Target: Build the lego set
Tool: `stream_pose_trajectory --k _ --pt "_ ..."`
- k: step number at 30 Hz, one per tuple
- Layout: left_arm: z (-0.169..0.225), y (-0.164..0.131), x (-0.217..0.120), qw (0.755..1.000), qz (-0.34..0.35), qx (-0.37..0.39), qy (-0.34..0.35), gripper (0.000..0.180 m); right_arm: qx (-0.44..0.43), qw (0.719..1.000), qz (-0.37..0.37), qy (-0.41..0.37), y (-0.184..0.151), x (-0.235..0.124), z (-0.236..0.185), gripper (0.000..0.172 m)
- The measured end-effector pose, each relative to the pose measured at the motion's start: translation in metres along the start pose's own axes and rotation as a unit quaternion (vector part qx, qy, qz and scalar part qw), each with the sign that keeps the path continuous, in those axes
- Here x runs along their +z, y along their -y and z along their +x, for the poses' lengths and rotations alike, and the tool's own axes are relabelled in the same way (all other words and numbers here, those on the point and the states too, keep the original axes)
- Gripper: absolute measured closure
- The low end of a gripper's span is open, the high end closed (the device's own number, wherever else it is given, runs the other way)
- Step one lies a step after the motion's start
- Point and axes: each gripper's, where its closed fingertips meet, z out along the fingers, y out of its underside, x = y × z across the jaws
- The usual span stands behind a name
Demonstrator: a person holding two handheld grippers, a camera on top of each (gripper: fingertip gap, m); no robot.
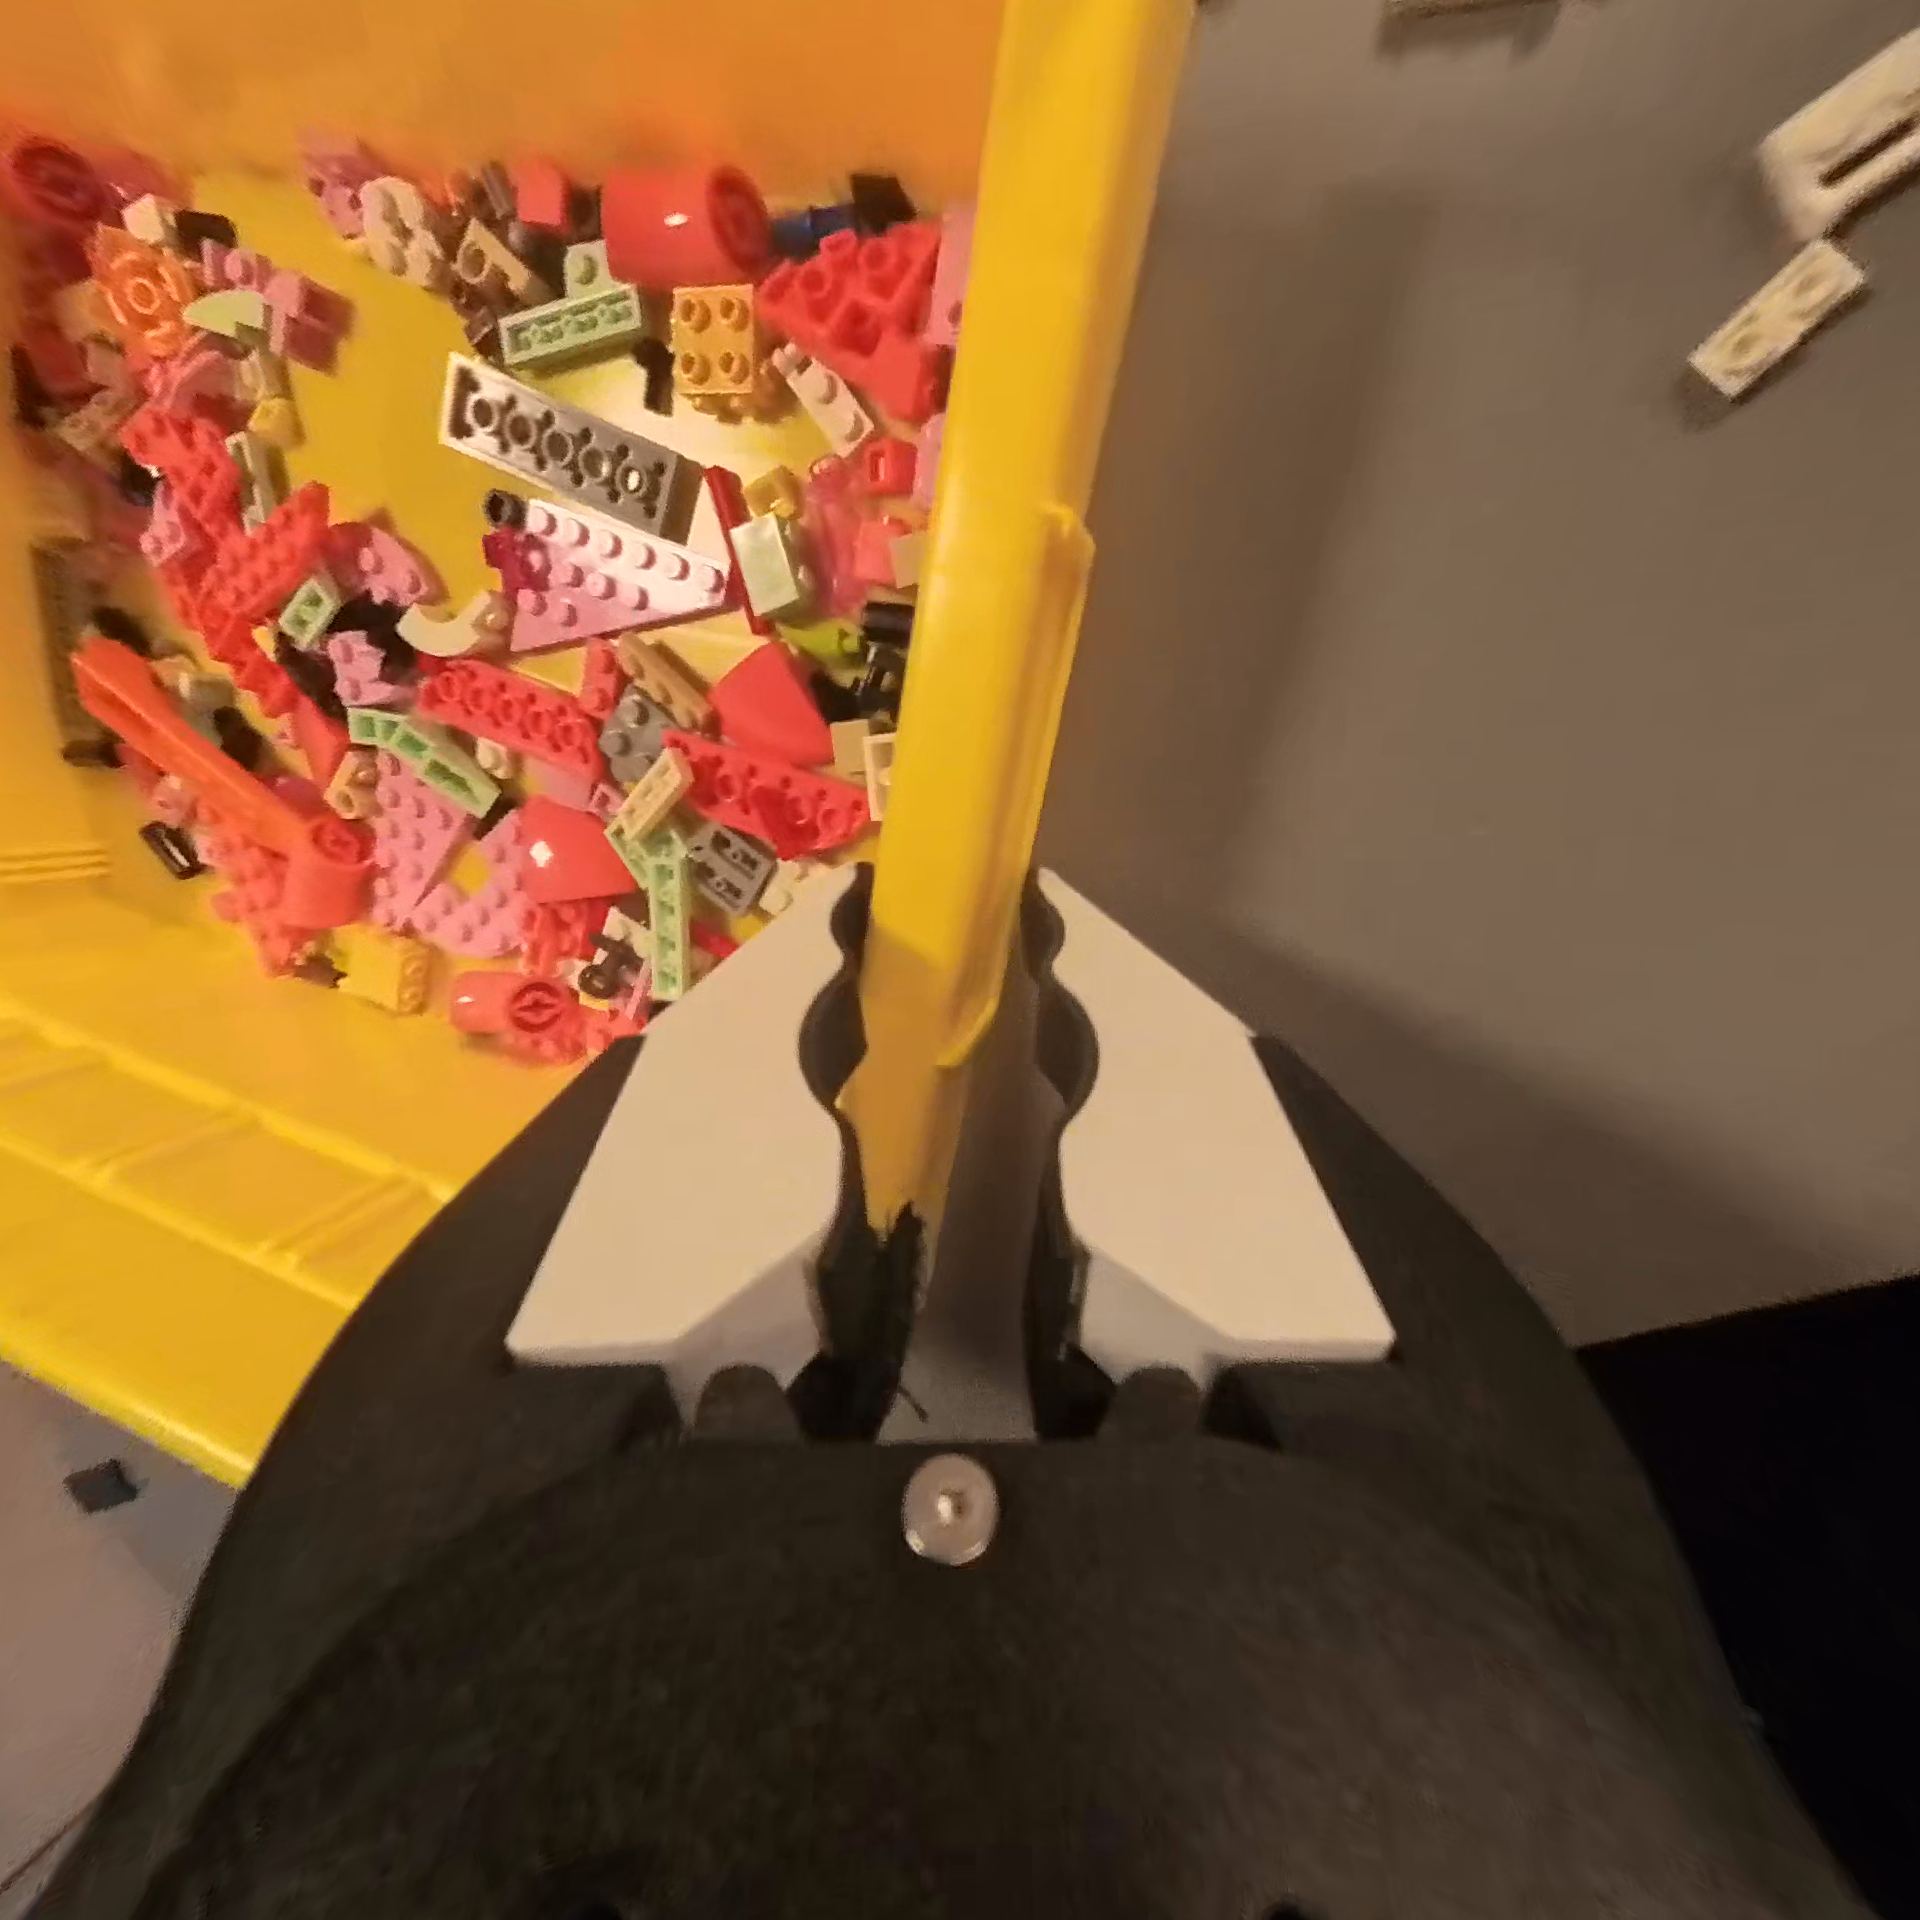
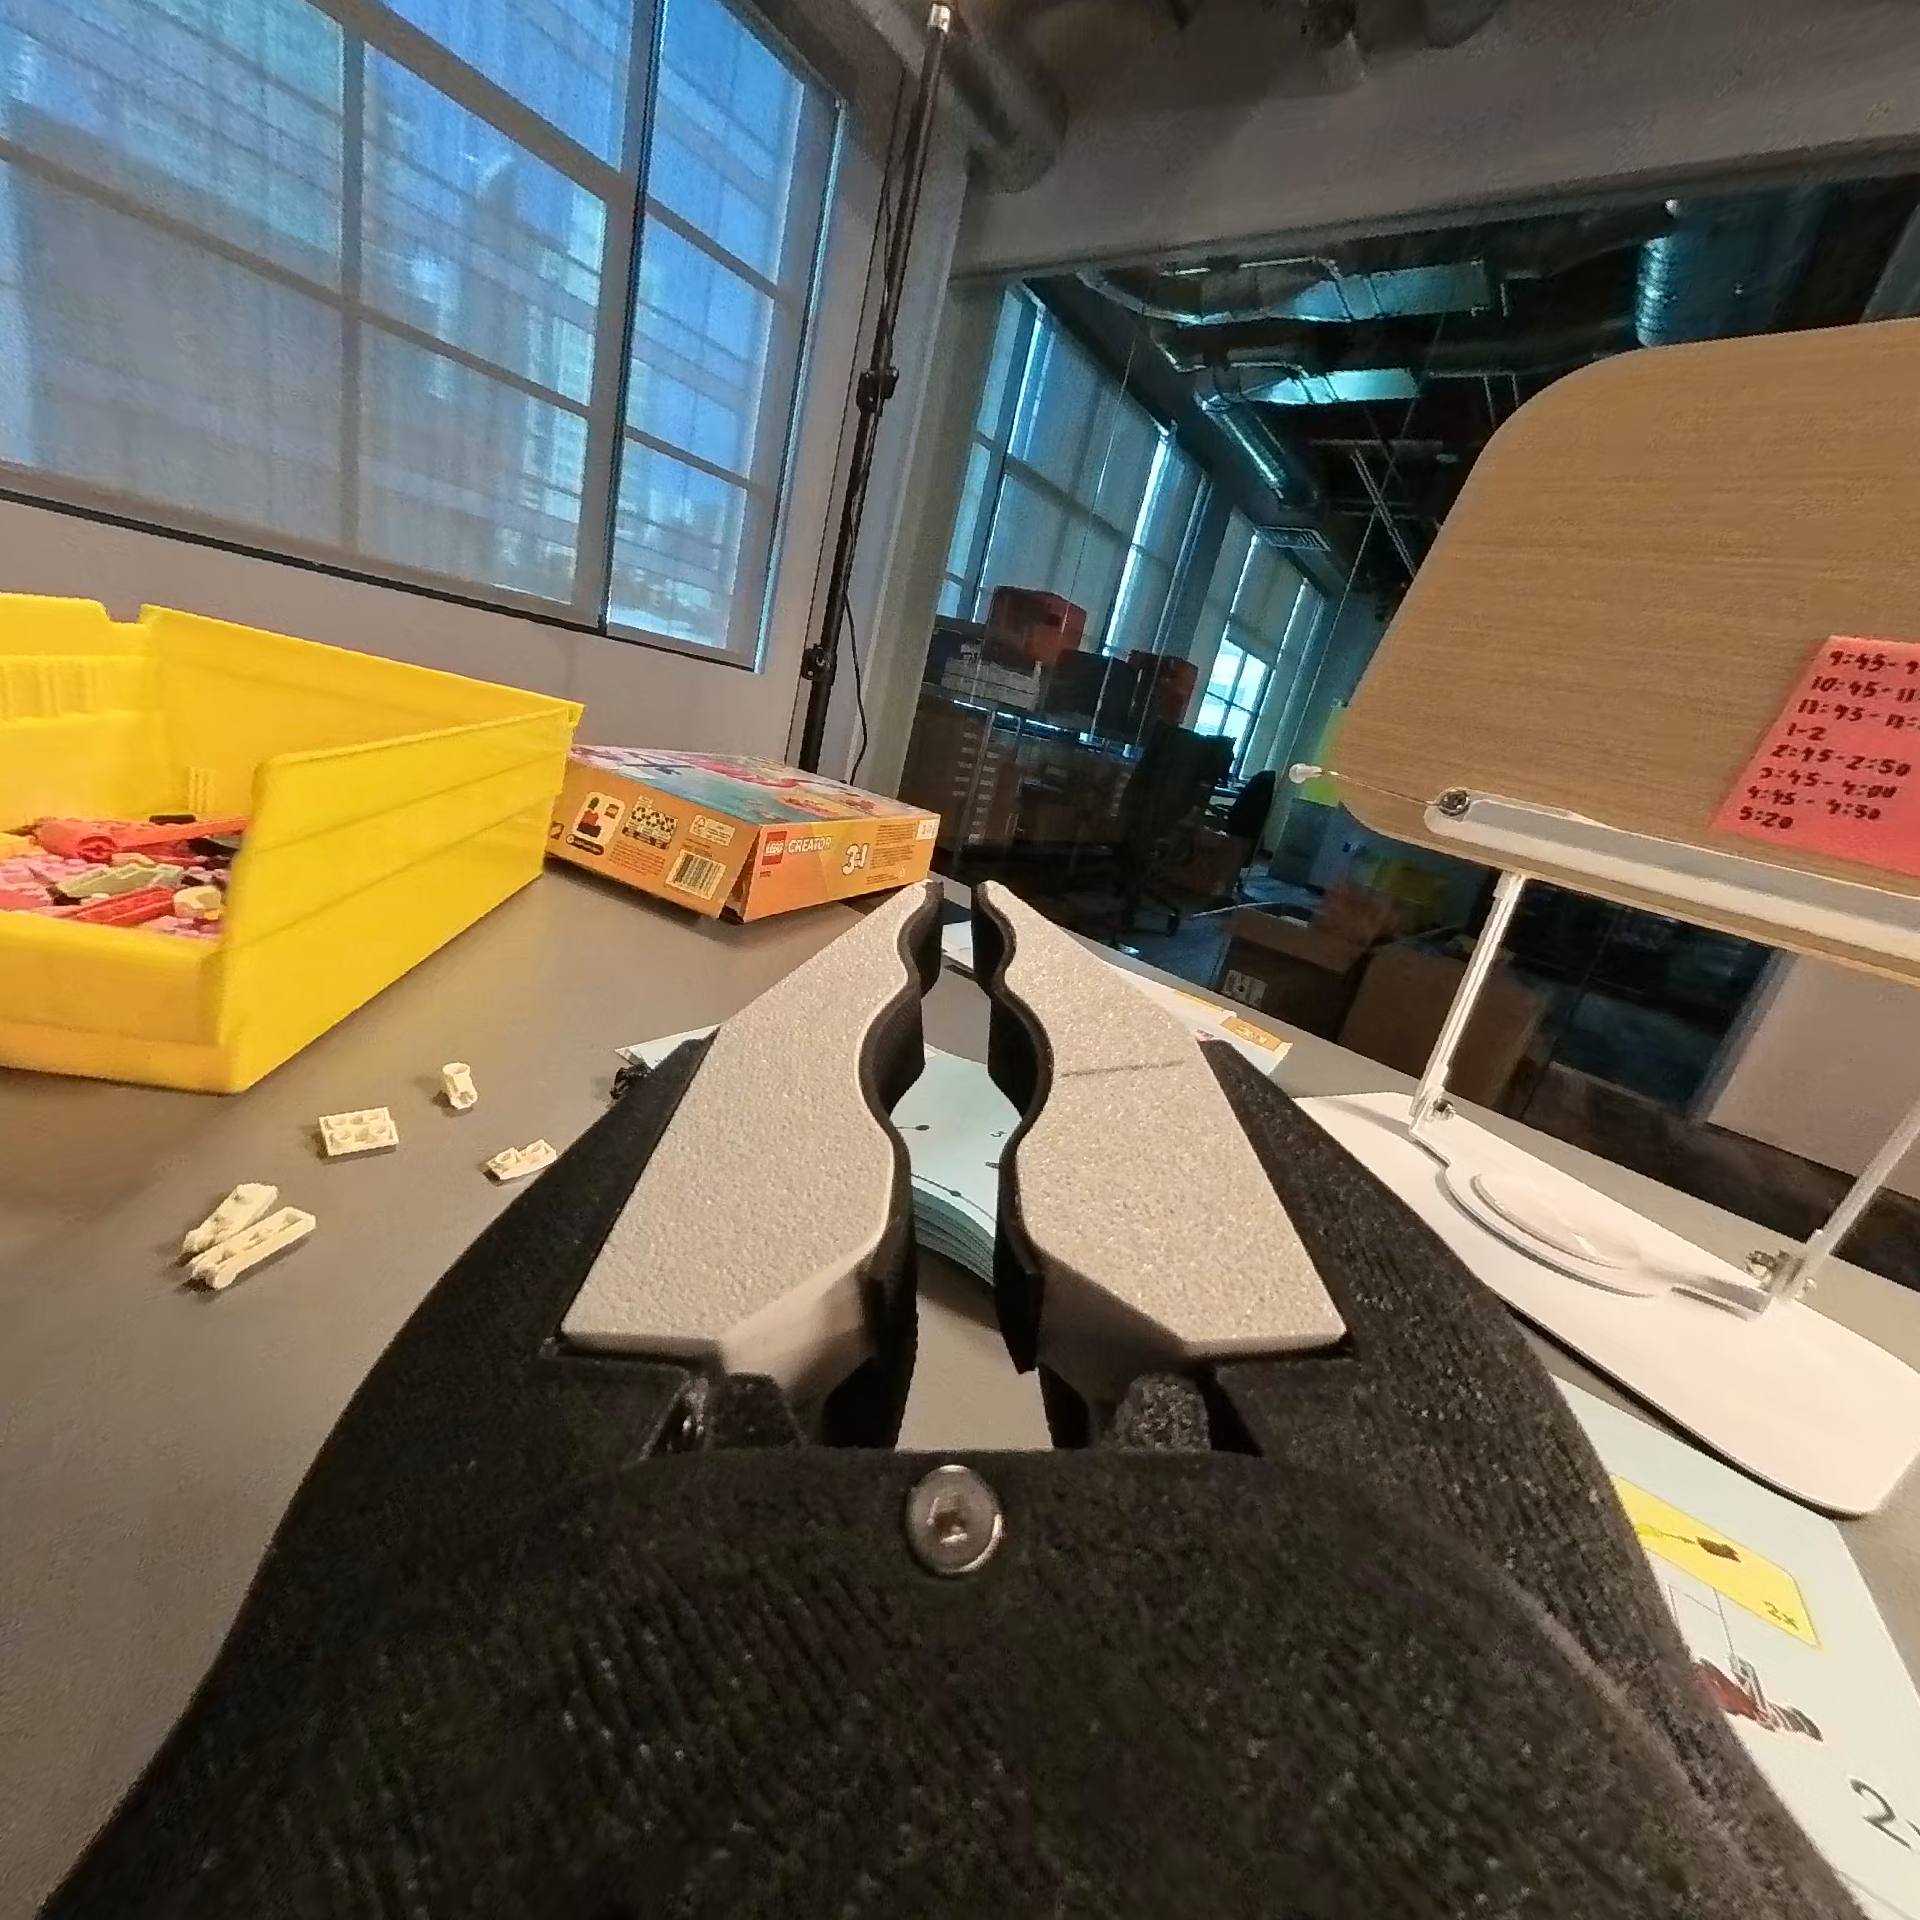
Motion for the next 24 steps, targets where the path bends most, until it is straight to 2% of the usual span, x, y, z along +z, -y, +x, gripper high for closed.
stream_pose_trajectory --k 6,9,12,13,16,18,21,23,24 --pt "0.028 -0.023 -0.018 0.994 0.009 0.007 -0.106 0.156 0.002 1.0 0.001 -0.001 0.001 -0.002 0.0 0.168" --pt "0.034 -0.04 -0.027 0.991 0.005 0.004 -0.133 0.155 0.002 1.0 0.0 0.0 0.001 -0.001 0.0 0.168" --pt "0.042 -0.037 -0.051 0.982 0.063 -0.002 -0.177 0.134 0.002 1.0 0.0 0.001 0.001 -0.001 0.0 0.168" --pt "0.041 -0.032 -0.063 0.978 0.093 -0.004 -0.185 0.132 0.002 1.0 0.001 0.001 0.001 -0.002 0.0 0.168" --pt "0.012 -0.018 -0.095 0.973 0.177 -0.024 -0.145 0.133 0.001 1.0 0.001 0.001 0.001 -0.001 0.0 0.168" --pt "-0.014 -0.015 -0.105 0.974 0.198 -0.032 -0.109 0.133 -0.002 1.0 0.0 0.002 0.0 -0.001 -0.001 0.168" --pt "-0.045 -0.021 -0.098 0.983 0.16 -0.025 -0.081 0.133 -0.006 1.0 -0.001 0.004 0.0 0.0 -0.002 0.168" --pt "-0.052 -0.023 -0.087 0.988 0.121 0.001 -0.092 0.136 -0.01 1.0 -0.002 0.006 0.0 0.0 -0.003 0.168" --pt "-0.05 -0.021 -0.082 0.988 0.106 0.014 -0.112 0.144 -0.013 1.0 -0.002 0.008 0.0 0.0 -0.004 0.168"
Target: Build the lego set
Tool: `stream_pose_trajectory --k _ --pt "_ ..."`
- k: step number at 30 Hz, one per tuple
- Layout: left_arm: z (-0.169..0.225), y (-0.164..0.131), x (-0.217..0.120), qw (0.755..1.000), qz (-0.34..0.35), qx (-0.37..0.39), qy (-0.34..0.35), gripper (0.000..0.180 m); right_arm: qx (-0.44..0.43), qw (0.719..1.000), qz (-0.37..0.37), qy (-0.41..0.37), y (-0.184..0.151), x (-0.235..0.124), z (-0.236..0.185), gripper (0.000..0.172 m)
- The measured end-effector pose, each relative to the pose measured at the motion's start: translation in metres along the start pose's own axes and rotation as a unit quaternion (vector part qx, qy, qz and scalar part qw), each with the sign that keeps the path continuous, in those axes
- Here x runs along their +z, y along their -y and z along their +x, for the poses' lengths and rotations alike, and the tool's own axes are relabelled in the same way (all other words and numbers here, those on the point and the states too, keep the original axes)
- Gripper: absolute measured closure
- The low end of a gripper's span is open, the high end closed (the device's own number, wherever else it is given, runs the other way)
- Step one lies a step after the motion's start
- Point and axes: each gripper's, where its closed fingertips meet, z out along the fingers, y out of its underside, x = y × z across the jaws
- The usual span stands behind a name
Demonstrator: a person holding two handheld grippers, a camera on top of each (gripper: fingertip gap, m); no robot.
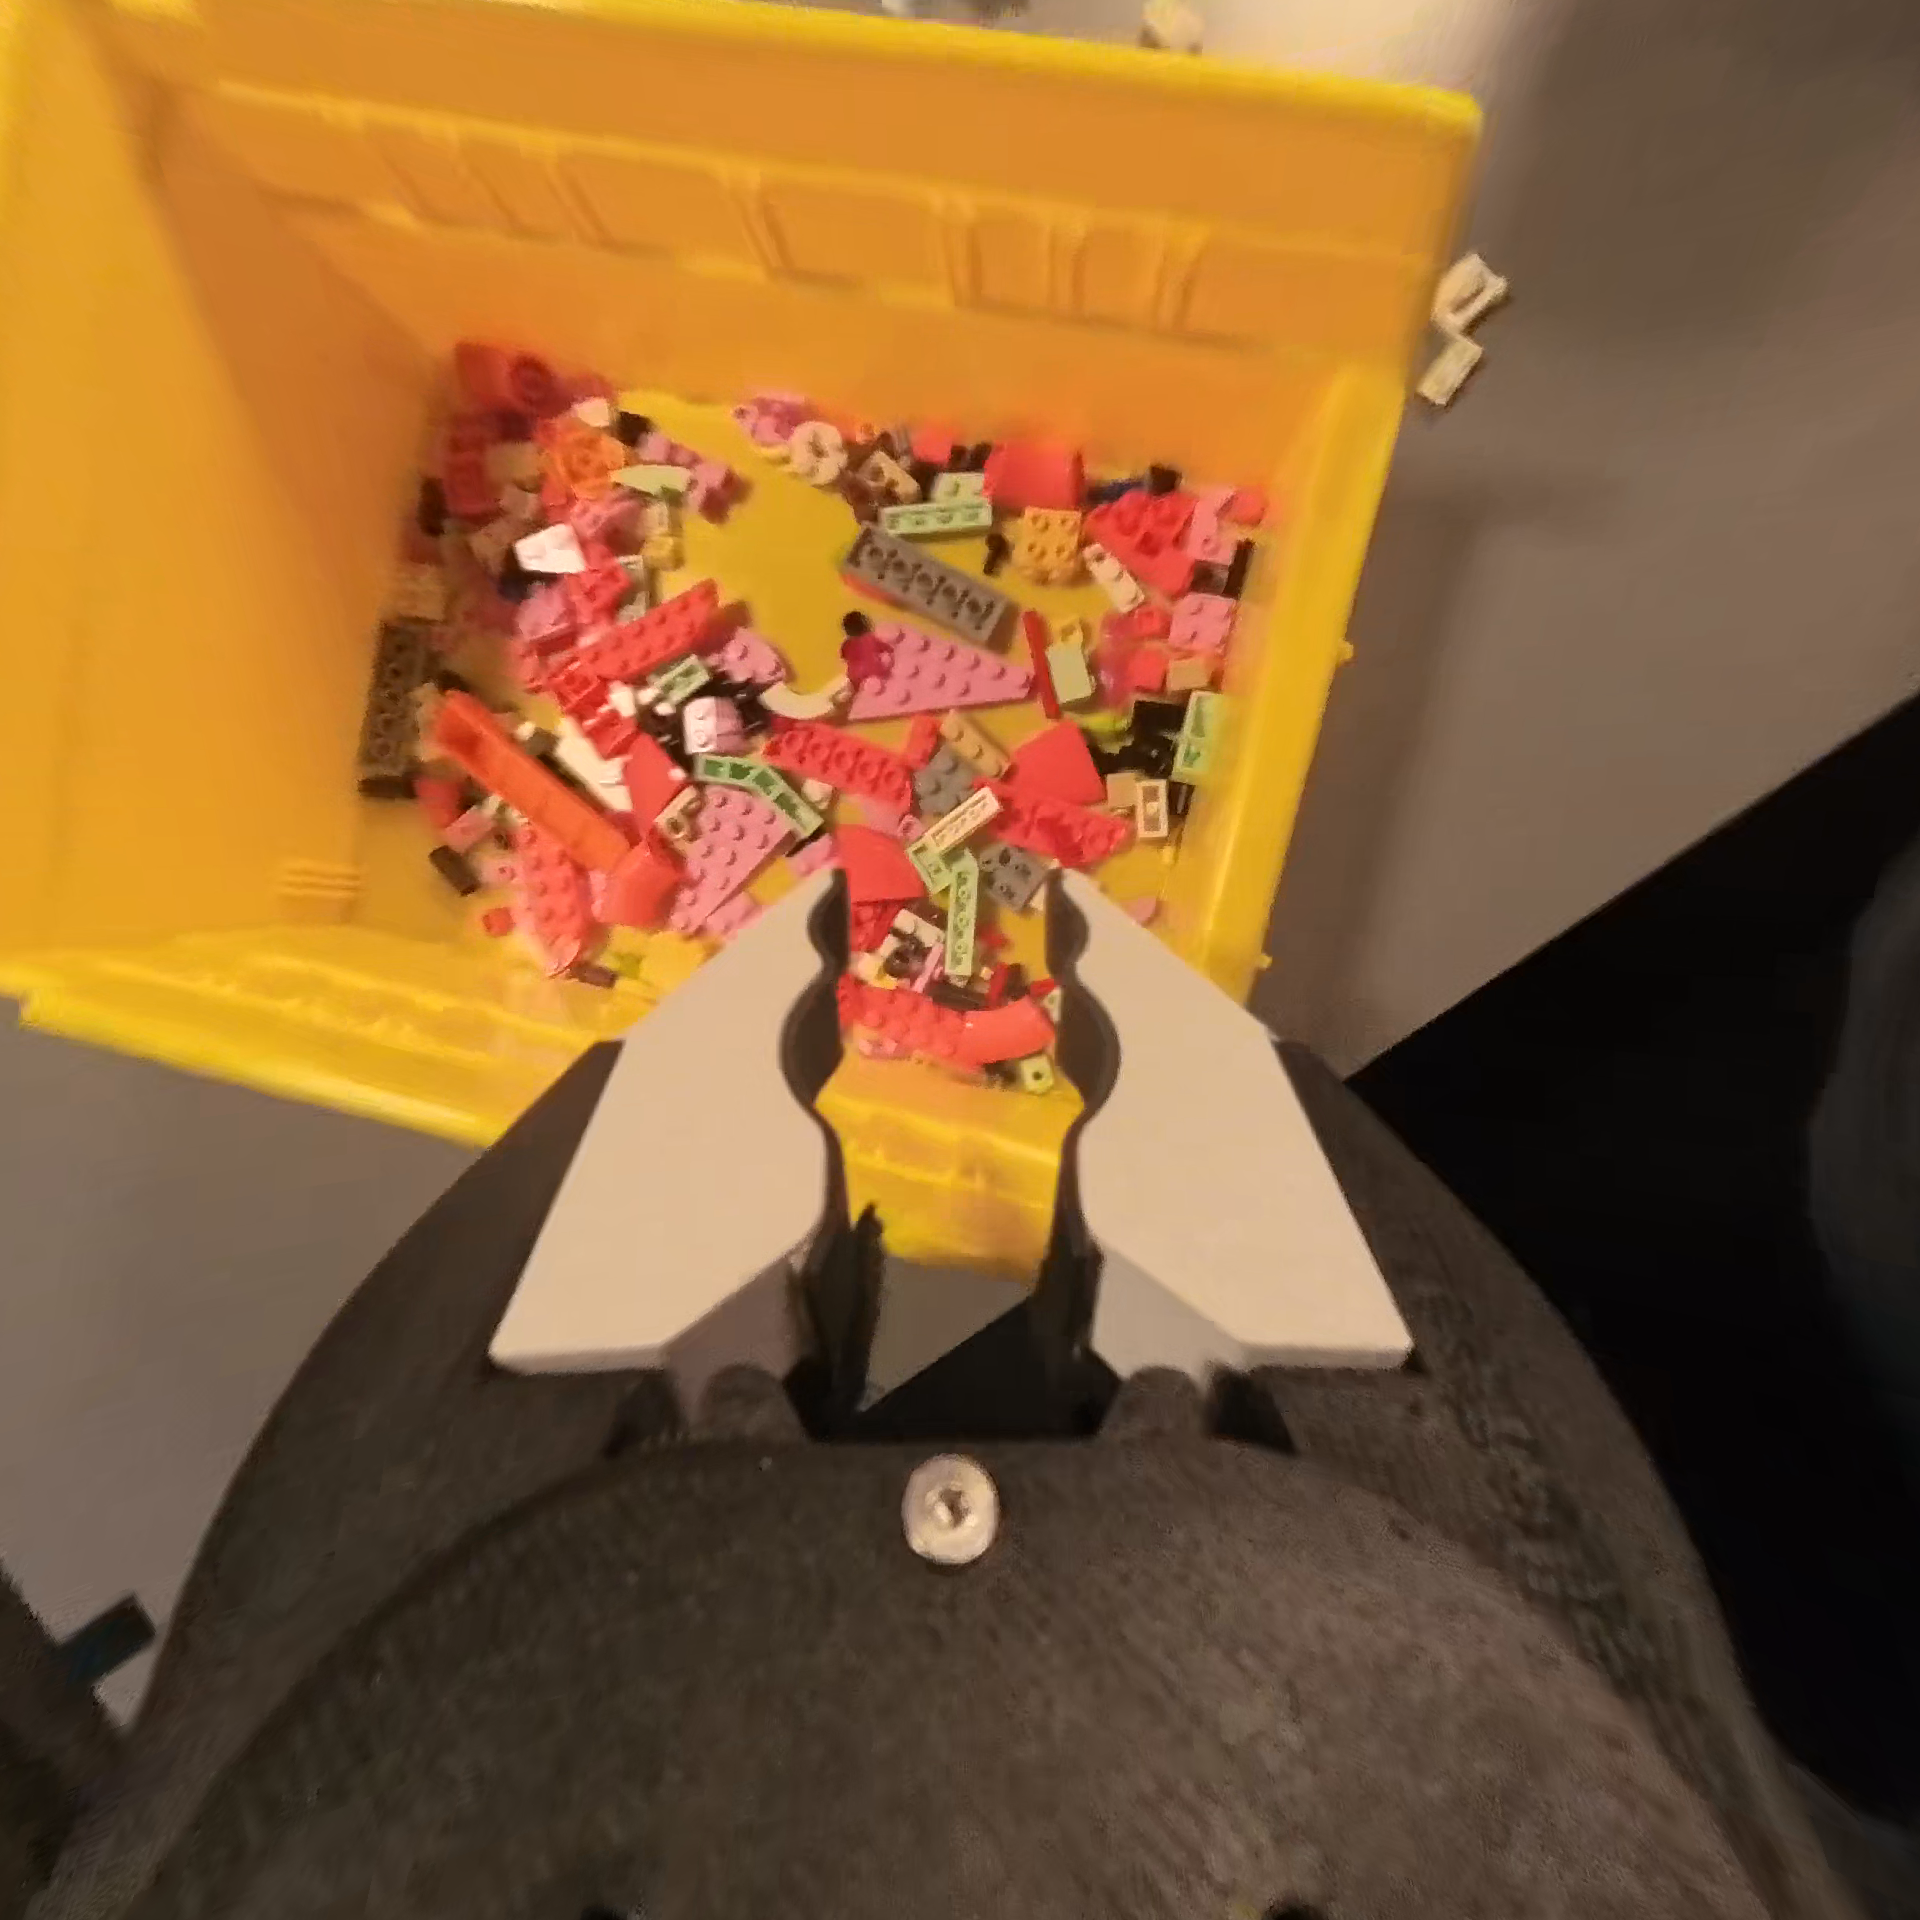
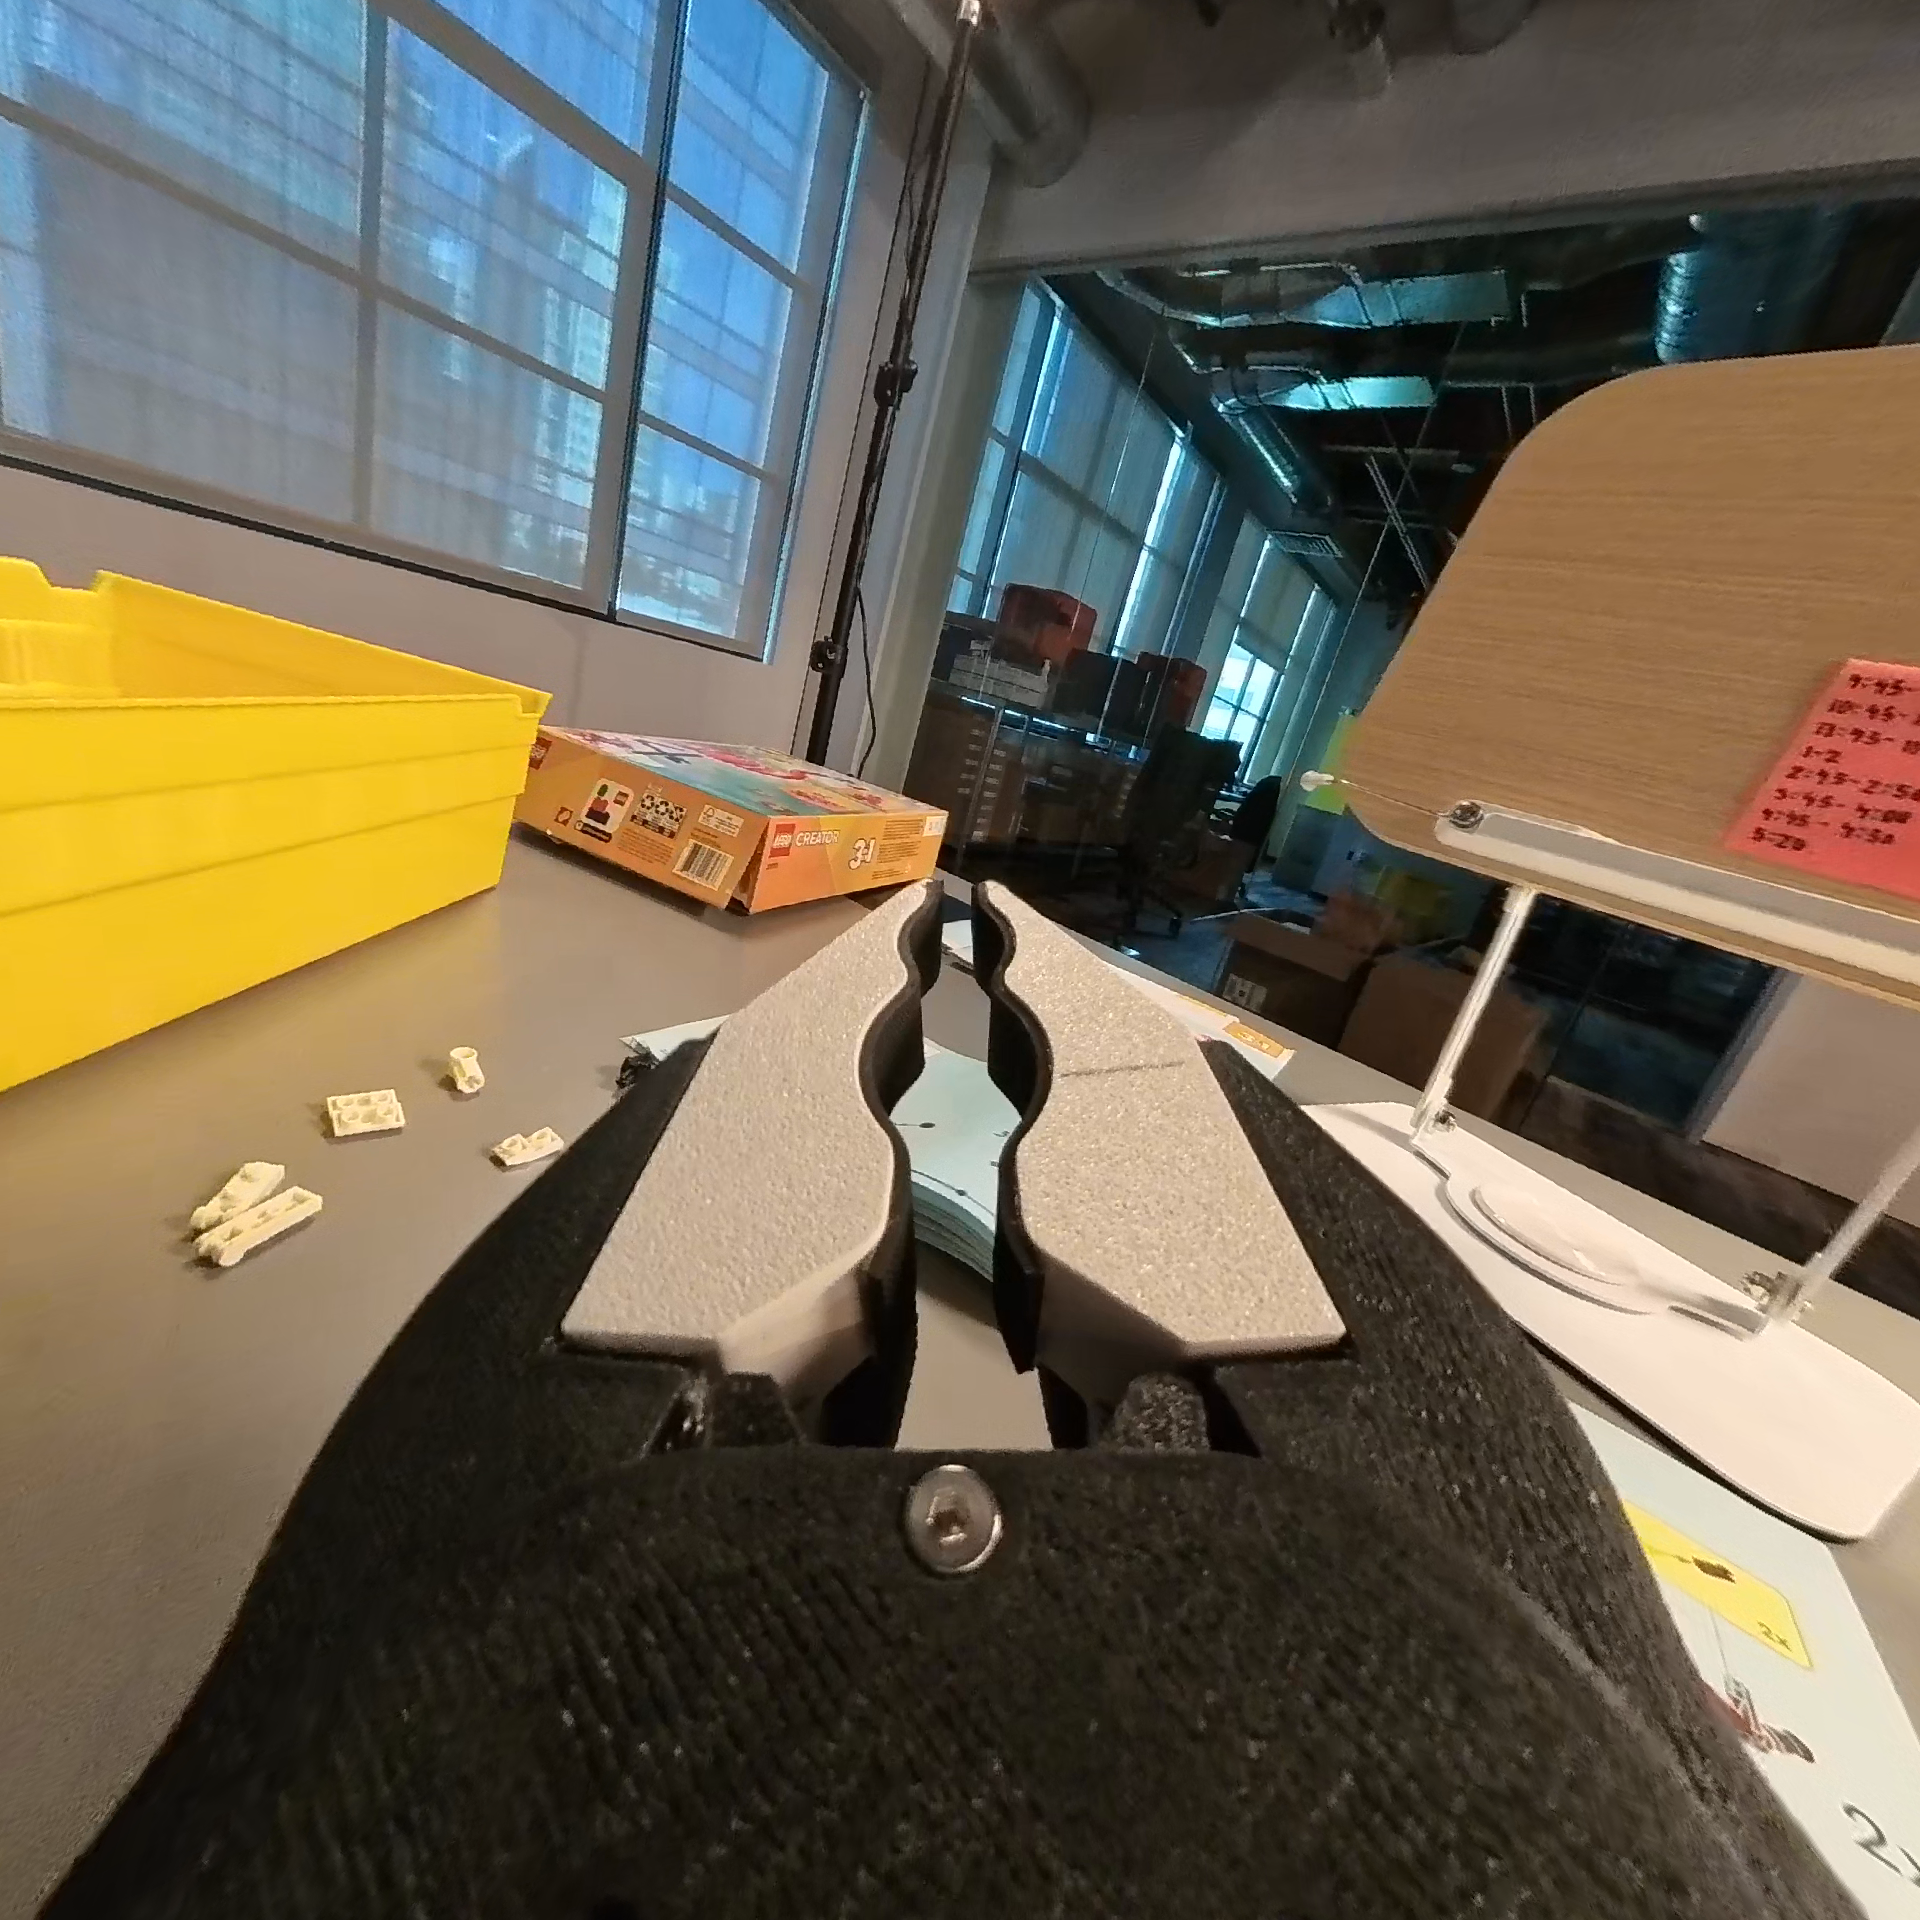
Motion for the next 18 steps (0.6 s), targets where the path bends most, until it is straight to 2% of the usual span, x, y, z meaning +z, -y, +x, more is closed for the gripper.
stream_pose_trajectory --k 3,6,8,11,14,17,18 --pt "0.007 -0.001 0.023 0.994 -0.076 0.036 -0.075 0.153 -0.009 1.0 -0.002 0.006 0.0 0.0 -0.003 0.168" --pt "-0.002 -0.019 0.041 0.975 -0.182 0.083 -0.095 0.16 -0.017 1.0 -0.004 0.01 -0.001 0.001 -0.006 0.169" --pt "0.002 -0.025 0.048 0.961 -0.222 0.094 -0.133 0.163 -0.022 1.0 -0.004 0.013 -0.001 0.001 -0.007 0.169" --pt "0.006 -0.034 0.054 0.945 -0.261 0.092 -0.174 0.159 -0.027 1.0 -0.005 0.016 -0.001 0.001 -0.009 0.169" --pt "0.002 -0.044 0.058 0.935 -0.294 0.1 -0.17 0.151 -0.028 0.999 -0.005 0.017 -0.001 0.001 -0.009 0.169" --pt "0.003 -0.045 0.062 0.935 -0.292 0.116 -0.168 0.147 -0.027 0.999 -0.005 0.017 -0.001 0.001 -0.009 0.169" --pt "0.004 -0.042 0.065 0.938 -0.281 0.119 -0.162 0.139 -0.027 0.999 -0.005 0.017 -0.001 0.001 -0.01 0.169"
